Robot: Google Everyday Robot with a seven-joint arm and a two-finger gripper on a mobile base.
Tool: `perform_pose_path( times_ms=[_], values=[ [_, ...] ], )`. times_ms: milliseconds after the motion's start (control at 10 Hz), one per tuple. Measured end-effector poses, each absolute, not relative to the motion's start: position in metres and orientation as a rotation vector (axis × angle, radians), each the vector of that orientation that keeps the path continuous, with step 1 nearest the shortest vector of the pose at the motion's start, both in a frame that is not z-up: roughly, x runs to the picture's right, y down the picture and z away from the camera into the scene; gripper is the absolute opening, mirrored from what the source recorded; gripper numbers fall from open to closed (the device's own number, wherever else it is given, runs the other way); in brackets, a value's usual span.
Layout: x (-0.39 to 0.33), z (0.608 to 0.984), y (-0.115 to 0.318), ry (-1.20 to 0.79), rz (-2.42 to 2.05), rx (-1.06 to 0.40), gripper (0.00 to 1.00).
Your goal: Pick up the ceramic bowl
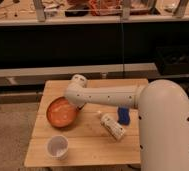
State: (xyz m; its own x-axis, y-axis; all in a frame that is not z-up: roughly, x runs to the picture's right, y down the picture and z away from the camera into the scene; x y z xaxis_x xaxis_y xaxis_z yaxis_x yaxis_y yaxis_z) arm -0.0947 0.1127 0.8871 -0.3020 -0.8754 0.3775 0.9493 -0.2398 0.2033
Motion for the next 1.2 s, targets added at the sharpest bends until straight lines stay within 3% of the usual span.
perform_pose_path(
  times_ms=[1200],
  values=[
    [-0.0971, 0.892, 0.1137, -0.477, -1.876, -0.19, 0.14]
  ],
)
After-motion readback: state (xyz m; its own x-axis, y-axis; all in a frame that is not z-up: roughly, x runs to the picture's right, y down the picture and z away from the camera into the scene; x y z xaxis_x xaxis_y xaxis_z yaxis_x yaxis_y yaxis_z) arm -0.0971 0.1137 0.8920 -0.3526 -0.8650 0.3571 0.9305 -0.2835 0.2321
